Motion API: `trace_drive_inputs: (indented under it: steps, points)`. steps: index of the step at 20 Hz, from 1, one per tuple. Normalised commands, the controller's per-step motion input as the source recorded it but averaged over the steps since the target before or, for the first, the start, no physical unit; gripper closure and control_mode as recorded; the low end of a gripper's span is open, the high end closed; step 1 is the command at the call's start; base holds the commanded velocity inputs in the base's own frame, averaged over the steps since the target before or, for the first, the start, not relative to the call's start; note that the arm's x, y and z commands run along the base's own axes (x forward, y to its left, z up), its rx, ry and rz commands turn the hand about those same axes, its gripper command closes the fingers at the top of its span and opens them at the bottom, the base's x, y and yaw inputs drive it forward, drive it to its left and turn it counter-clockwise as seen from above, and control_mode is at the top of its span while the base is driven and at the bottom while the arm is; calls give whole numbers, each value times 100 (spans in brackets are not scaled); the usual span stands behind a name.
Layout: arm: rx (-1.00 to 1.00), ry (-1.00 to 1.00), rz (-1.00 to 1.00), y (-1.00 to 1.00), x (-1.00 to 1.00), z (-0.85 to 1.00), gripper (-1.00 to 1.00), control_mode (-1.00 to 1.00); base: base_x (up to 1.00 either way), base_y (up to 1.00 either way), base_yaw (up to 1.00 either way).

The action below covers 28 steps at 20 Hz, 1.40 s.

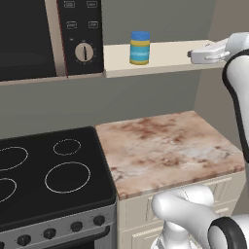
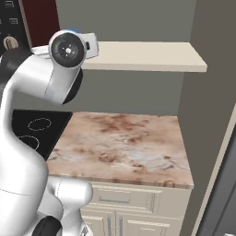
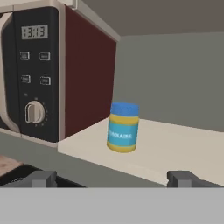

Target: Move the mayonnaise and oil and vinegar bottle from the cabinet to the dining counter.

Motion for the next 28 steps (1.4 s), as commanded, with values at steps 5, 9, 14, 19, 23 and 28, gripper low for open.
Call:
trace_drive_inputs:
  steps: [5, 9, 14, 19, 23, 28]
  points:
    - [0, -1, 11, 13, 11, 8, -100, -100, 0, 0, 0]
    - [0, 0, 22, 44, 32, 0, -100, -100, 0, 0, 0]
    - [0, 1, 18, 61, 40, 0, -100, -100, 0, 0, 0]
    - [0, 1, 9, 32, 20, 0, -100, -100, 0, 0, 0]
    - [0, 2, 1, 0, 14, 0, -100, -100, 0, 0, 0]
    - [0, 6, 0, 9, 37, 0, -100, -100, 0, 0, 0]
